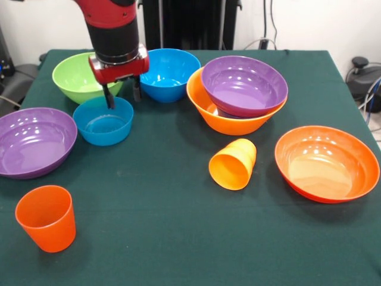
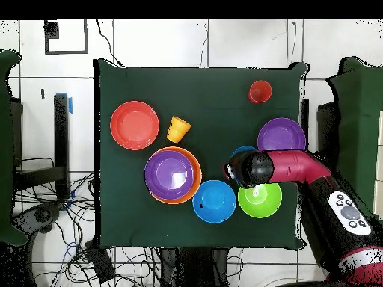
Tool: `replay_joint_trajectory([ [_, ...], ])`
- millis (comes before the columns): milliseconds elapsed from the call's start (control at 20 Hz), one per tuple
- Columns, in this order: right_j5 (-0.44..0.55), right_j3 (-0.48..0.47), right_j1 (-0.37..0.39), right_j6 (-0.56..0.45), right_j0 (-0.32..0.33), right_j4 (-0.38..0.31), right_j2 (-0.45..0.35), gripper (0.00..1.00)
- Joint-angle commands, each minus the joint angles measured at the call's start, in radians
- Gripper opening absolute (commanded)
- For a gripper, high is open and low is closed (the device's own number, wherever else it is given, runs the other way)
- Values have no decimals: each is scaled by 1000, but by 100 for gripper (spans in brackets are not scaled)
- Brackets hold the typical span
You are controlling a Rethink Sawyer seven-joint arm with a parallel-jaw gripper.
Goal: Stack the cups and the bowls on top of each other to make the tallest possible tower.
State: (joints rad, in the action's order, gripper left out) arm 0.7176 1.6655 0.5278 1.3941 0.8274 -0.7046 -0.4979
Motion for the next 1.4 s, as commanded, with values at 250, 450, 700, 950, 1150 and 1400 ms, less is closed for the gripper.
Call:
replay_joint_trajectory([
  [250,-9,-99,-108,-216,-20,-139,-39,100],
  [450,-4,-106,-112,-210,-23,-142,-44,100],
  [700,7,-107,-109,-209,-22,-141,-51,100],
  [950,6,-109,-109,-206,-25,-142,-53,100],
  [1150,1,-110,-110,-204,-25,-144,-54,100],
  [1400,-24,-101,-110,-184,-17,-139,-59,100],
])
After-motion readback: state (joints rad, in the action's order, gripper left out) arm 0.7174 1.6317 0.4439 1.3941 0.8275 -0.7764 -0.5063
